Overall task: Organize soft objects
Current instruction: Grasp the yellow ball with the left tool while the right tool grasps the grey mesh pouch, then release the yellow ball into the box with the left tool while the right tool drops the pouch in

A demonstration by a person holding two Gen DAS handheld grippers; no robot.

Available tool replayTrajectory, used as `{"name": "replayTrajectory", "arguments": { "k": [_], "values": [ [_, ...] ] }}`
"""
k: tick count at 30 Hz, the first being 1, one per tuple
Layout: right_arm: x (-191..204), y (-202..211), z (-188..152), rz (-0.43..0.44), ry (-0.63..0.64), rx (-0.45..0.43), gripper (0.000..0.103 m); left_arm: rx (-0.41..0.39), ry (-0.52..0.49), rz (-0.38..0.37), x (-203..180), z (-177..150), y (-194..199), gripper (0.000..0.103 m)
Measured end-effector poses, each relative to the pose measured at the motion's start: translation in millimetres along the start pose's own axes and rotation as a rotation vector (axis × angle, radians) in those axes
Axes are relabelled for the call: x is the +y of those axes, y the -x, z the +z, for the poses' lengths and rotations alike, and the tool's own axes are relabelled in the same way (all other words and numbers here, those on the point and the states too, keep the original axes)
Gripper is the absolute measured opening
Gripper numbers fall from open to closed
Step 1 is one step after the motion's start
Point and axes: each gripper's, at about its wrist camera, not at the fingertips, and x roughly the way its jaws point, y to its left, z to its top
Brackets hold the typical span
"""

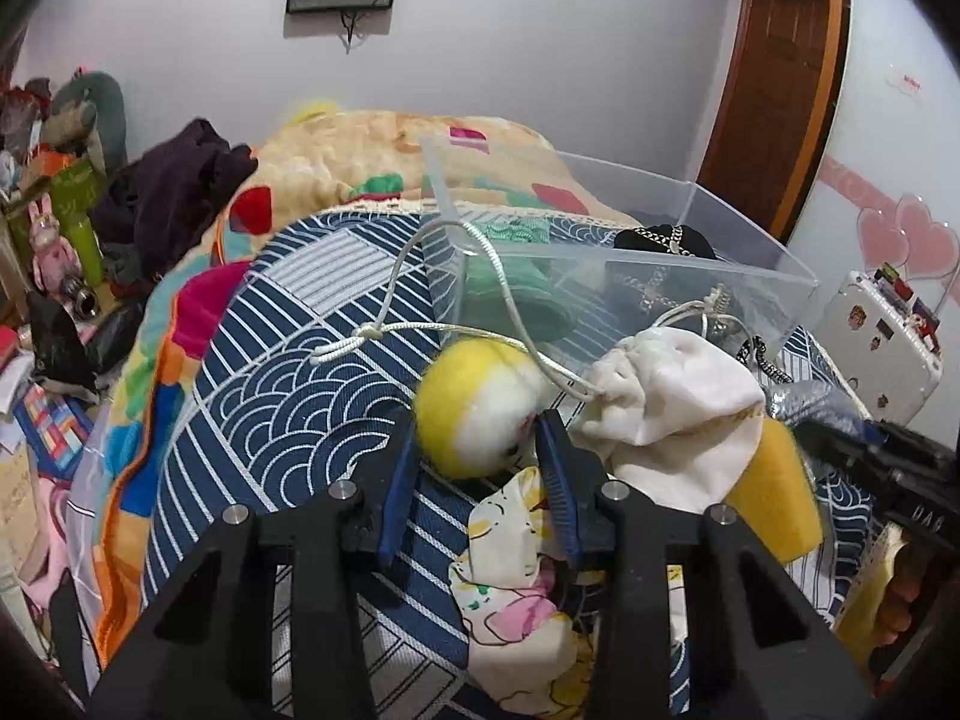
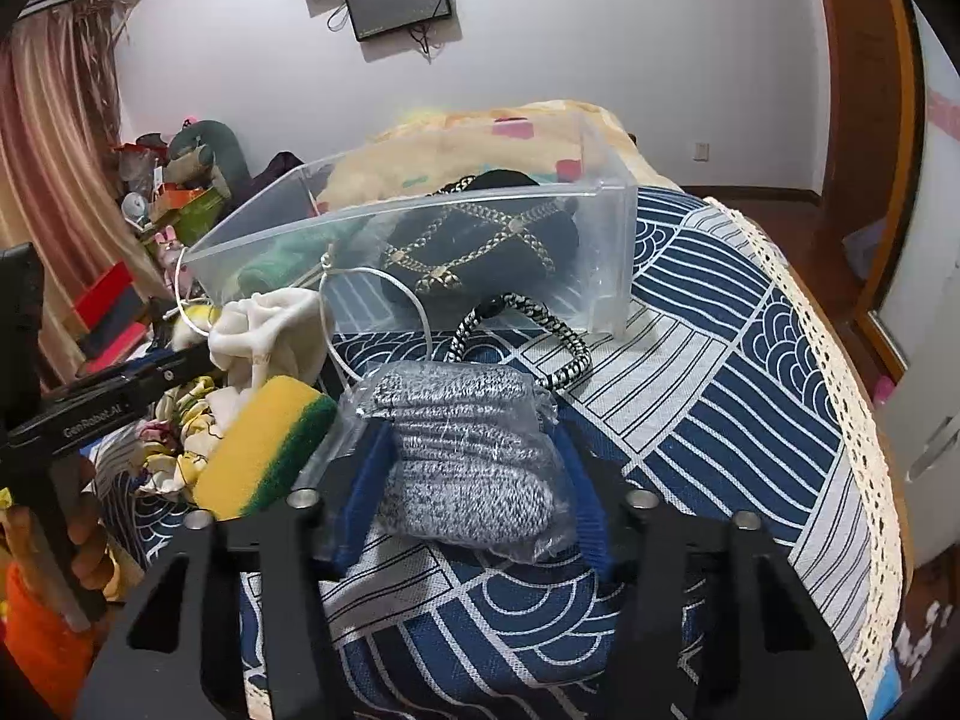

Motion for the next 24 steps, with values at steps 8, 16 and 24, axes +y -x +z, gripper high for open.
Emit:
{"name": "replayTrajectory", "arguments": {
  "k": [8, 16, 24],
  "values": [
    [5, 18, 5, -0.032, 0.023, -0.072, 0.031, -0.054, -0.024, 0.022, -9, -2, 28, 0.039],
    [6, 47, 23, -0.058, 0.027, -0.186, 0.030, -0.134, -0.029, 0.019, -9, 10, 62, 0.039],
    [11, 65, 51, -0.065, 0.032, -0.301, 0.030, -0.215, -0.037, -0.003, -14, 40, 79, 0.039]
  ]
}}
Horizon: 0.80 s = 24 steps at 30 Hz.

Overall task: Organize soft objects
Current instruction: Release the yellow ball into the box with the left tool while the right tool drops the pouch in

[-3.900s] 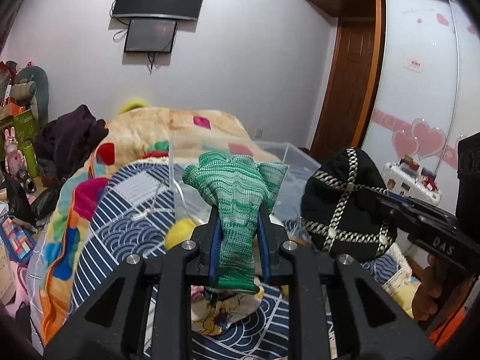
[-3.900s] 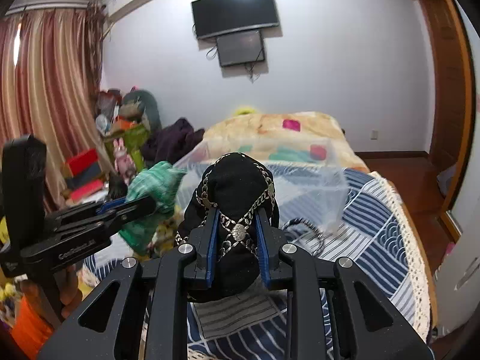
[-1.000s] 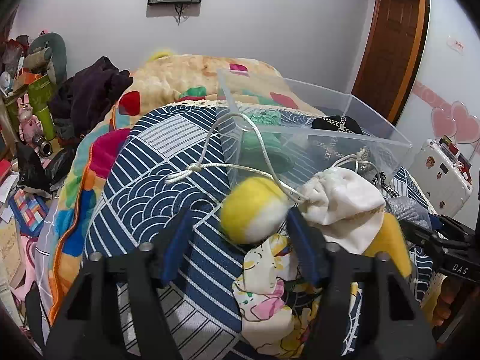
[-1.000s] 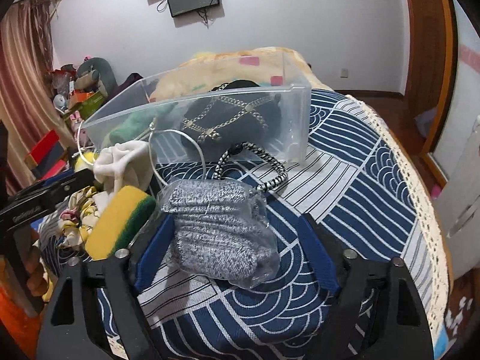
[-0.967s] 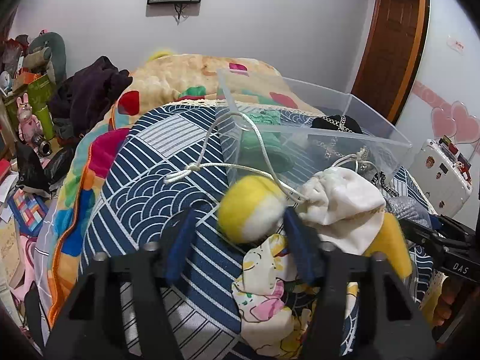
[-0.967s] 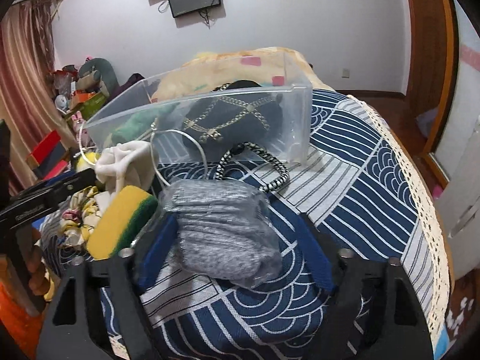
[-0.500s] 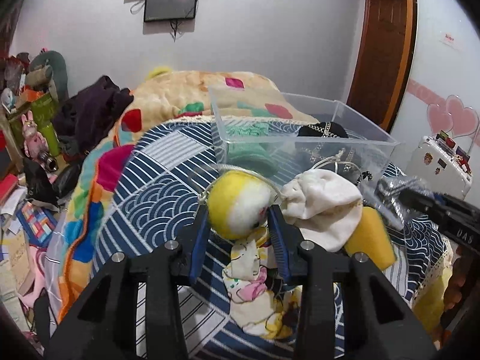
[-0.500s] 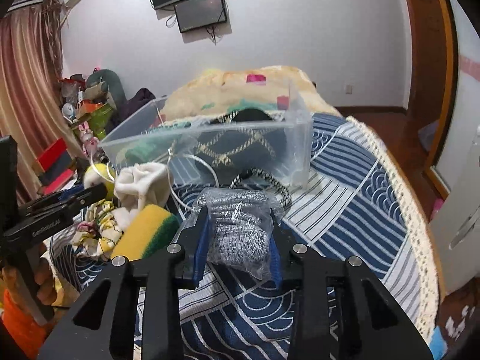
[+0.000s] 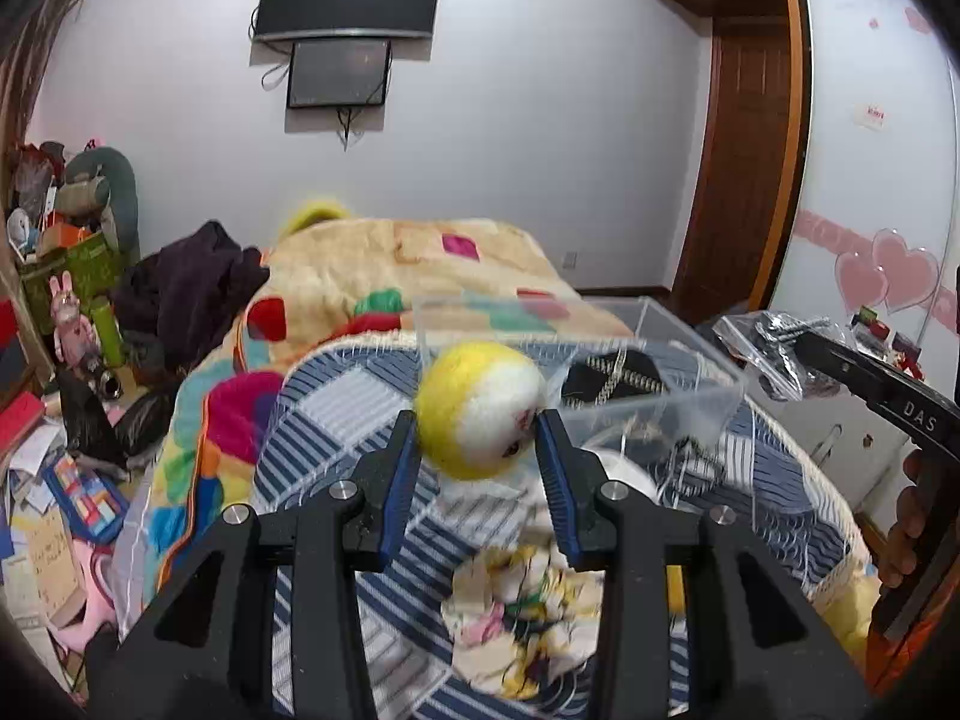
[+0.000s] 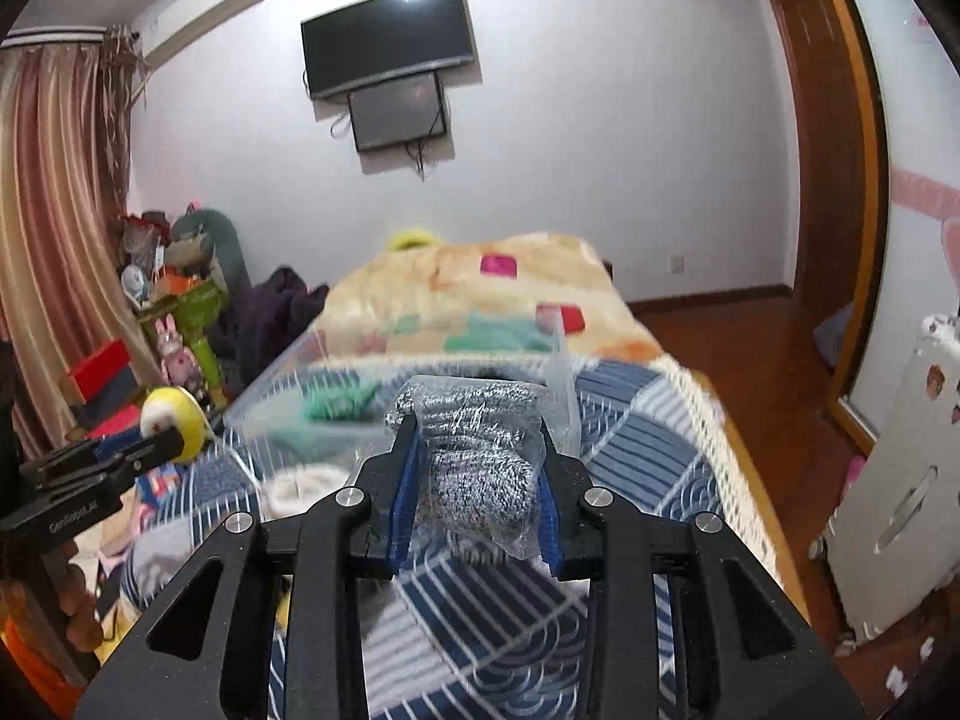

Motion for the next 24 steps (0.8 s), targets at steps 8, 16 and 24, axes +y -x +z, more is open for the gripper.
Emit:
{"name": "replayTrajectory", "arguments": {
  "k": [8, 16, 24],
  "values": [
    [10, -17, 23, 0.004, 0.011, -0.066, 0.030, -0.023, -0.015, -0.031, -11, 27, -18, 0.039],
    [15, -50, 16, 0.006, 0.010, -0.007, 0.030, 0.071, -0.034, -0.045, -23, 27, -67, 0.039],
    [11, -88, 9, 0.021, -0.014, 0.101, 0.030, 0.185, -0.053, -0.055, -32, 19, -106, 0.039]
  ]
}}
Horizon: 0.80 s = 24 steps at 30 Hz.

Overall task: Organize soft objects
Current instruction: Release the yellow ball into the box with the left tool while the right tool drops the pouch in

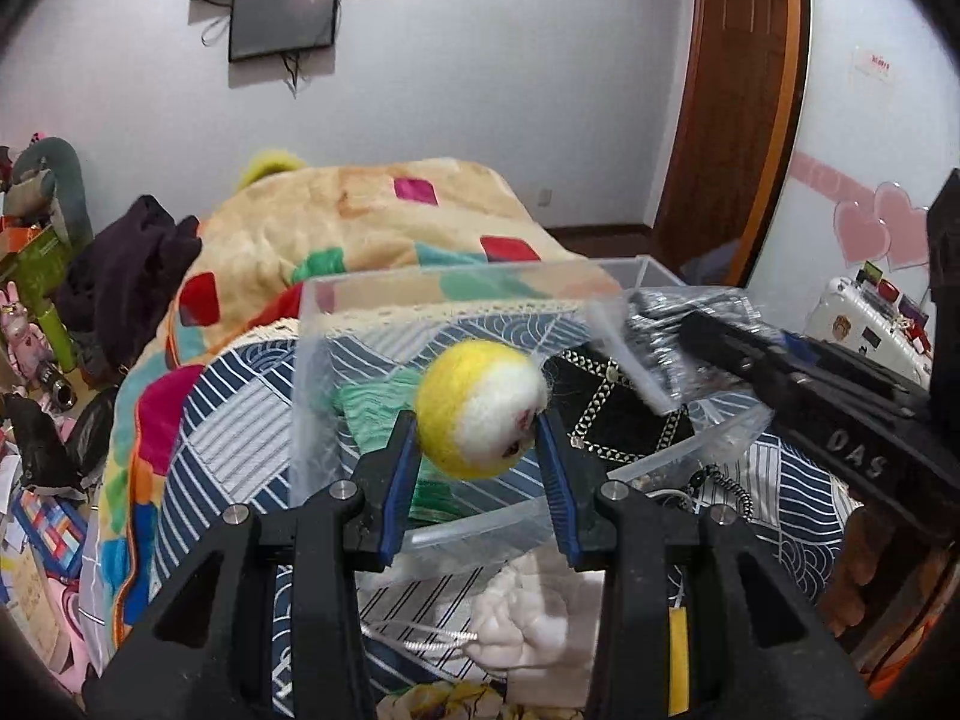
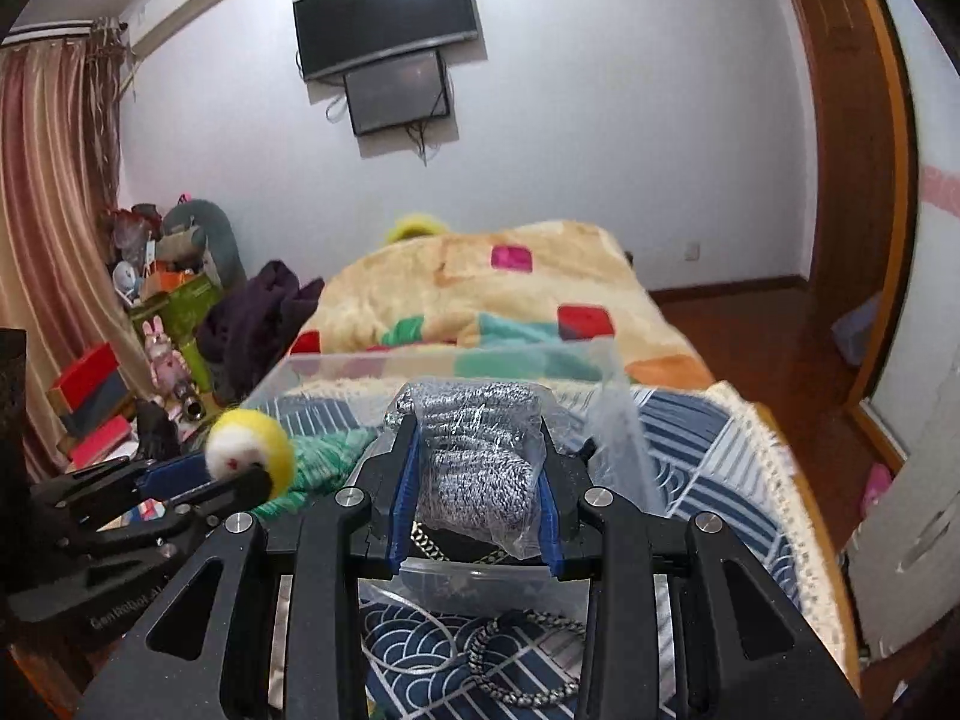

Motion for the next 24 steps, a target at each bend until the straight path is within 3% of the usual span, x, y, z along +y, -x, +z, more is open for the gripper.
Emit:
{"name": "replayTrajectory", "arguments": {
  "k": [6, 11, 13, 18, 24],
  "values": [
    [-1, -19, -4, 0.008, -0.002, 0.085, 0.030, 0.047, 0.013, -0.006, 3, 2, -16, 0.039],
    [3, -18, -8, -0.008, 0.027, 0.110, 0.032, 0.049, 0.030, -0.001, 8, 3, -18, 0.057],
    [3, -16, -8, -0.001, 0.032, 0.119, 0.035, 0.042, 0.030, -0.003, 7, 3, -14, 0.058],
    [4, -5, -5, -0.026, 0.044, 0.087, 0.057, 0.006, 0.010, 0.015, 4, 1, 1, 0.060],
    [5, 21, 0, -0.035, 0.063, 0.028, 0.067, -0.087, -0.010, 0.036, 2, -2, 39, 0.074]
  ]
}}
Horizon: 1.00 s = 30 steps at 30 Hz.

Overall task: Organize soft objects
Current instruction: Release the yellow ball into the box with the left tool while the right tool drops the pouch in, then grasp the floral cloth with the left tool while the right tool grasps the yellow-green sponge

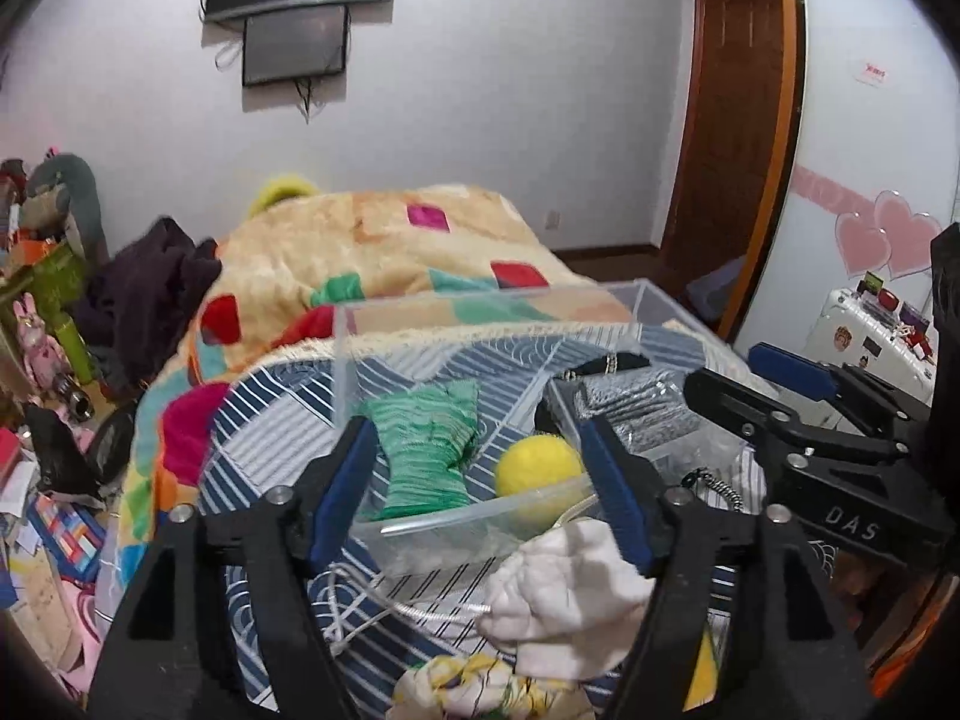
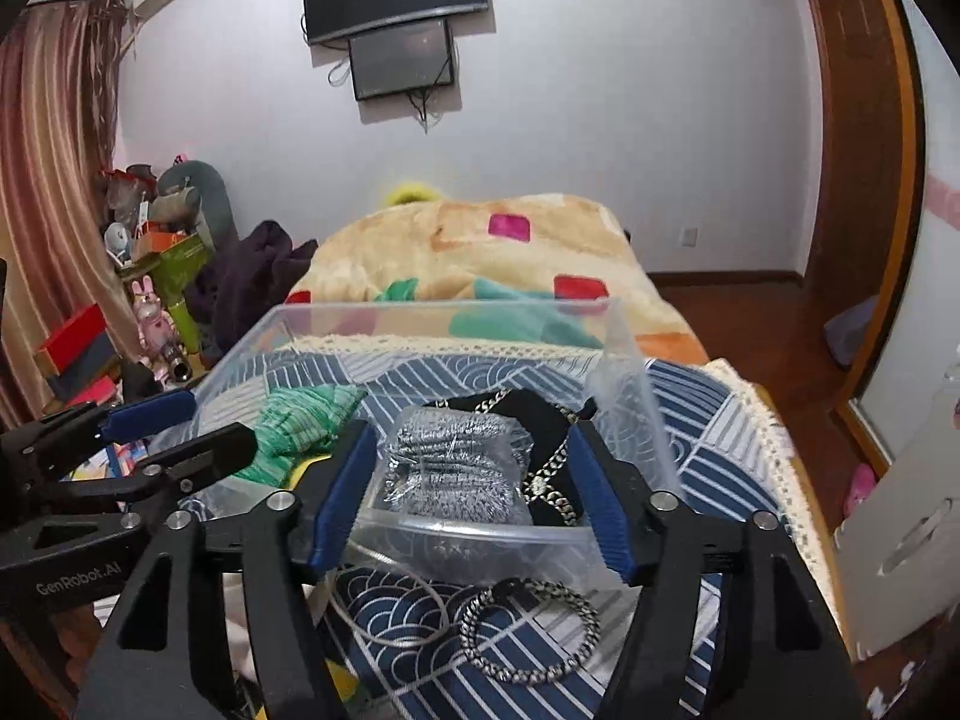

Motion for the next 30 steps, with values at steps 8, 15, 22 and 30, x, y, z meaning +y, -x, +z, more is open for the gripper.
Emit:
{"name": "replayTrajectory", "arguments": {
  "k": [8, 15, 22, 30],
  "values": [
    [7, 34, -5, 0.036, 0.014, -0.073, 0.082, -0.048, 0.026, 0.013, 10, -17, 37, 0.094],
    [22, 31, -27, 0.089, 0.050, -0.023, 0.082, 0.034, 0.025, 0.038, 17, -57, 36, 0.094],
    [22, 12, -56, 0.179, -0.007, 0.091, 0.081, 0.121, 0.050, 0.037, 21, -97, 27, 0.094],
    [25, 4, -83, 0.283, -0.023, 0.200, 0.036, 0.149, 0.061, 0.031, 16, -112, 20, 0.086]
  ]
}}
